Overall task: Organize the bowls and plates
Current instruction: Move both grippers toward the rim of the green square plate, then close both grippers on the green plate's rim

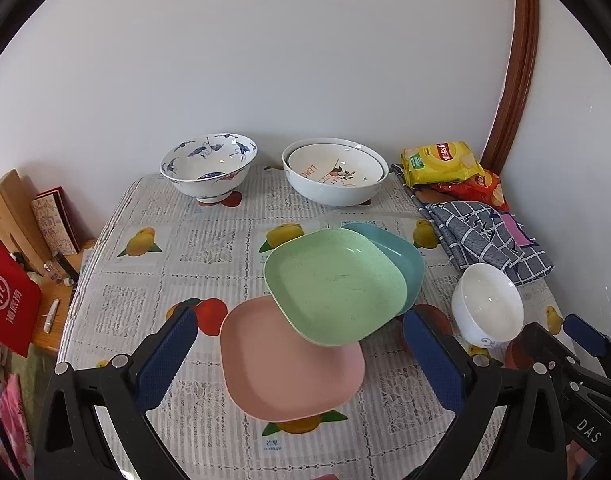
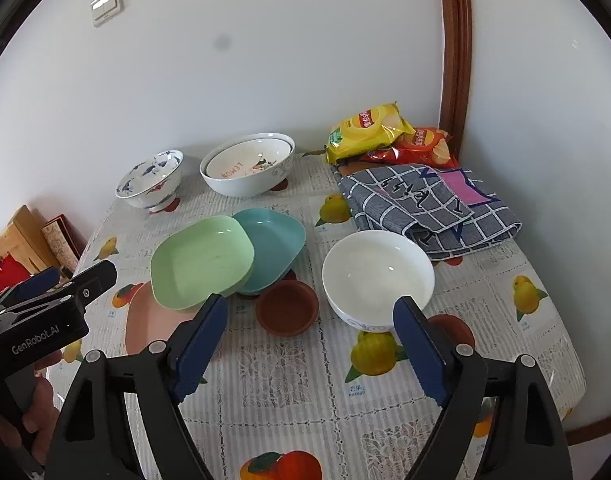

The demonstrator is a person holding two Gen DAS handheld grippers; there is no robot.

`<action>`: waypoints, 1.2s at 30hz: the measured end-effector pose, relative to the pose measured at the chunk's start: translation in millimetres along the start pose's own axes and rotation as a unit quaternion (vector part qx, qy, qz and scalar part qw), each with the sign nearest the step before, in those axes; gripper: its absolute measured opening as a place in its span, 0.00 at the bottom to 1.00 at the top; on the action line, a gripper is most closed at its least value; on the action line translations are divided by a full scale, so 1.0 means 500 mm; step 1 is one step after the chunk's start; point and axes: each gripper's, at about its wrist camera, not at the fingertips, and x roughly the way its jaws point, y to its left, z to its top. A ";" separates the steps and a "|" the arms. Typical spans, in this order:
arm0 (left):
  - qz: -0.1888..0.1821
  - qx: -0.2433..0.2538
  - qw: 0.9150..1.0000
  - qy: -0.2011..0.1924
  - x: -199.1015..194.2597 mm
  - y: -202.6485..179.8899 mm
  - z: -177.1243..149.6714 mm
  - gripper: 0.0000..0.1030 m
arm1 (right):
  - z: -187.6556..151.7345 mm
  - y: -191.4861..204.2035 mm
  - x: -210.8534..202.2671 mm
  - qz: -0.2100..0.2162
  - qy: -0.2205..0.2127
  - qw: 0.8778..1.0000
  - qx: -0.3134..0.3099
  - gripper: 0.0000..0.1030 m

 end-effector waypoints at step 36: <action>-0.007 -0.013 0.999 0.052 0.227 0.080 0.033 0.96 | 0.030 0.098 0.246 -0.008 0.054 0.998 -0.040 0.58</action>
